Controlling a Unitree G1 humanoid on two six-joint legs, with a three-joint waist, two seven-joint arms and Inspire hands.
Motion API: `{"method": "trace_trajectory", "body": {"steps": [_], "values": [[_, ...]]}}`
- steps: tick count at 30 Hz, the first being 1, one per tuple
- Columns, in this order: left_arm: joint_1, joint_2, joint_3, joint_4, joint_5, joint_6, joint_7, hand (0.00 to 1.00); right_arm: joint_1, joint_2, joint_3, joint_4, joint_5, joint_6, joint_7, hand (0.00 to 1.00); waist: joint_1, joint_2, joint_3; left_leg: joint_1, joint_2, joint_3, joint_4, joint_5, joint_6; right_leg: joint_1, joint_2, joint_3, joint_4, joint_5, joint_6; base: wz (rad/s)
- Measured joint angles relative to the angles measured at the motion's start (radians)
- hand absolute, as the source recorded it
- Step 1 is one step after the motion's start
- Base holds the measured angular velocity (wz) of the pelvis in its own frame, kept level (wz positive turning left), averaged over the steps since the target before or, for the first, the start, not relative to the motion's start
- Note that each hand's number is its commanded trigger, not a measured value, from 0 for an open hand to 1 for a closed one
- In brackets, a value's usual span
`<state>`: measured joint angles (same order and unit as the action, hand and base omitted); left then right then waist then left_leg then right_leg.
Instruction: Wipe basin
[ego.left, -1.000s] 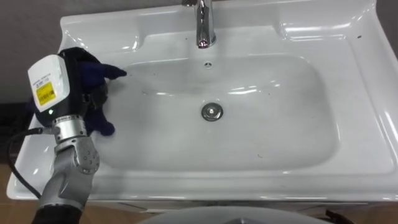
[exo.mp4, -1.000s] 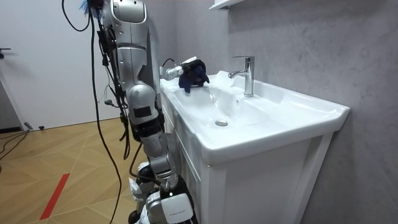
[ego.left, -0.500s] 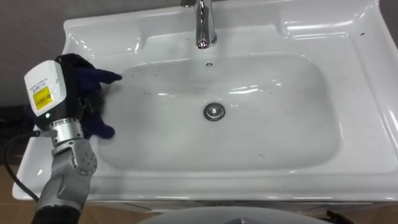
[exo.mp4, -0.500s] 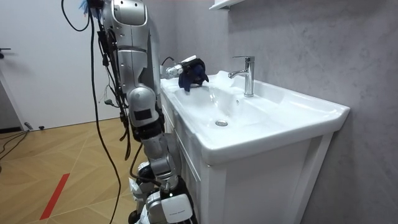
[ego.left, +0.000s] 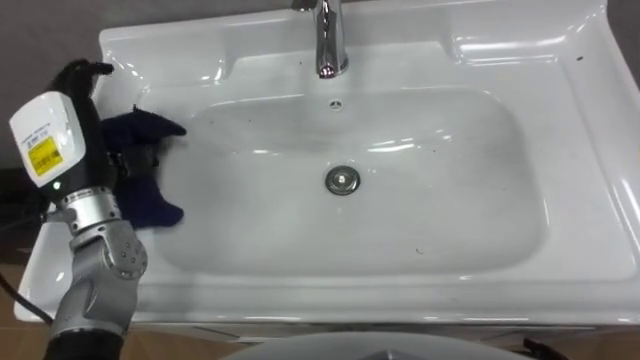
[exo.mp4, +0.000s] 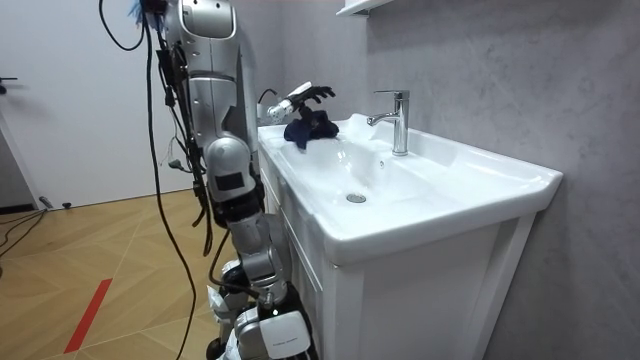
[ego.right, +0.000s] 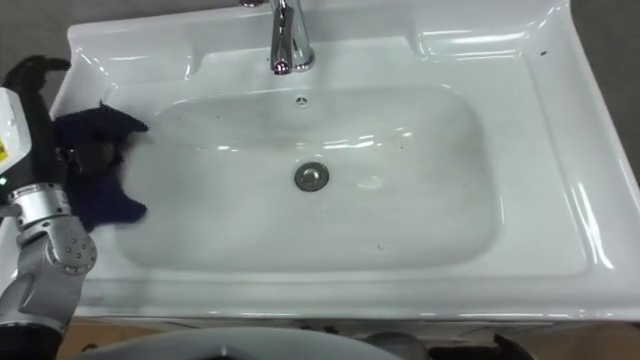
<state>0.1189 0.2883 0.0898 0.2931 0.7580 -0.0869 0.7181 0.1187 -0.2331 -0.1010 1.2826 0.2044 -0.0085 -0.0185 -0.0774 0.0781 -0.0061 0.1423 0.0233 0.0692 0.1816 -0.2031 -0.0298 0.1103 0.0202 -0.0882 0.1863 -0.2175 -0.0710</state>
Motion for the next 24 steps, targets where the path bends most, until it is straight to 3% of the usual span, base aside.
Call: {"method": "trace_trajectory", "body": {"steps": [5,19,24], "values": [[-0.001,0.0,0.007,-0.069,-0.001,-0.001,0.006,0.0,0.001,0.0,0.001,-0.001,0.0,0.0,-0.004,0.0,0.0,-0.002,0.0015,0.0,0.0,0.009,-0.001,0.0,0.0,0.001,0.0,-0.001,0.0,0.0,0.0,0.0],[0.0,0.001,0.007,-0.084,-0.002,-0.005,0.02,0.0,0.003,0.0,-0.001,-0.001,0.0,0.0,-0.014,0.0,0.001,0.002,0.0,0.001,0.0,0.01,-0.002,0.0,0.0,0.0,0.0,-0.002,0.0,0.0,0.0,0.0],[0.001,0.001,0.007,-0.148,-0.018,-0.011,0.021,0.0,0.002,0.0,-0.001,-0.001,0.001,0.0,-0.016,0.0,0.002,0.001,0.0,0.002,0.0,0.011,-0.002,0.0,0.0,0.0,0.0,0.001,0.0,0.0,0.0,-0.02]]}}
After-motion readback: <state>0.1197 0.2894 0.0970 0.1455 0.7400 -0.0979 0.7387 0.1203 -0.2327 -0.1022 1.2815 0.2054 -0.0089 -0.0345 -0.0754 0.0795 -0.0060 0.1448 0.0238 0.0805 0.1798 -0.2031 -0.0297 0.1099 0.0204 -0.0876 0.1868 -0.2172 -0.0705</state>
